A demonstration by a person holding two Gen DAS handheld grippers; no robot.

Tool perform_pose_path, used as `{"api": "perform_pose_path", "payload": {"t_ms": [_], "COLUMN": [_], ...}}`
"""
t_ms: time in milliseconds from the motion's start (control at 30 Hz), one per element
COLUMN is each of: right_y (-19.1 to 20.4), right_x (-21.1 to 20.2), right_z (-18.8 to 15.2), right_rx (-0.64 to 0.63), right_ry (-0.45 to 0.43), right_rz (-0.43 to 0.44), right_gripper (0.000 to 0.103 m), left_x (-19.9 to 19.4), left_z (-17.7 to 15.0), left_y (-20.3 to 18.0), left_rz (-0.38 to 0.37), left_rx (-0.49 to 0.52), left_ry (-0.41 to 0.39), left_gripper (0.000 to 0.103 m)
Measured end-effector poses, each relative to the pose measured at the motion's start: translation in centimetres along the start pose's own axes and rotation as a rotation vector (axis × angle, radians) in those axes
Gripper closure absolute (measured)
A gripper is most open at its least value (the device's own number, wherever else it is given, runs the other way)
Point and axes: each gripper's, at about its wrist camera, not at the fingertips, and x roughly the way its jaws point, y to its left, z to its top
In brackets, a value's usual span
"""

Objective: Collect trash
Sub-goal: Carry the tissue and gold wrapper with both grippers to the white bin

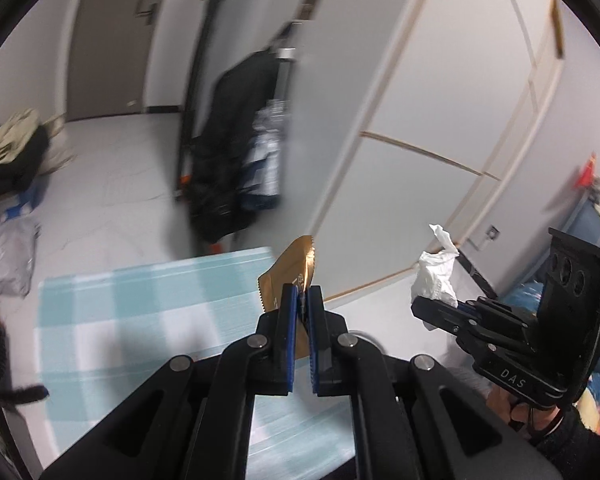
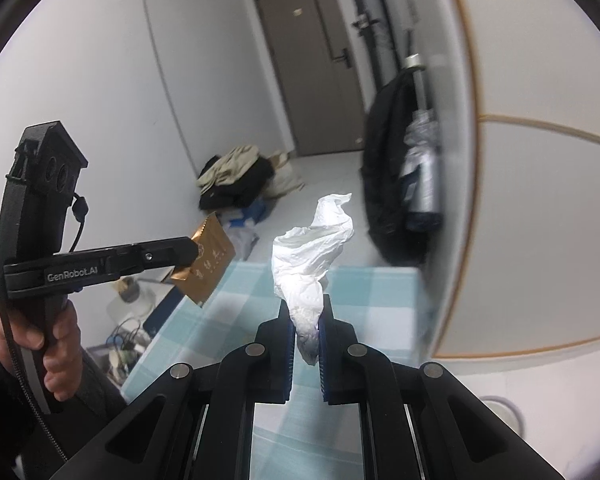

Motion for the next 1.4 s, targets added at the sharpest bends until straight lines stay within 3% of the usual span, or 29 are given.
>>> {"api": "perform_pose_path", "payload": {"t_ms": [233, 600, 1000, 1167, 1400], "right_y": [-4.6, -12.2, -22.2, -25.5, -29.6], "right_x": [-5.0, -8.3, -6.9, -5.0, -0.9], "right_z": [0.1, -2.0, -8.1, -10.7, -16.3], "right_rx": [0.062, 0.192, 0.354, 0.411, 0.513], "right_ry": [-0.069, -0.081, 0.039, 0.109, 0.248], "right_rz": [-0.077, -0.201, -0.332, -0.344, -0.286], "right_gripper": [0.094, 0.094, 0.094, 0.094, 0.094], "left_x": [2.6, 8.5, 17.3, 21.0, 25.8], "left_z": [1.1, 0.8, -1.3, -2.6, -4.4], "left_y": [-5.0, -10.8, -13.5, -14.0, -13.8], "left_rz": [-0.079, -0.187, -0.259, -0.277, -0.277], "left_rx": [0.086, 0.164, 0.165, 0.148, 0.115], "left_ry": [0.031, 0.131, 0.296, 0.384, 0.498], "left_gripper": [0.101, 0.101, 0.101, 0.101, 0.101]}}
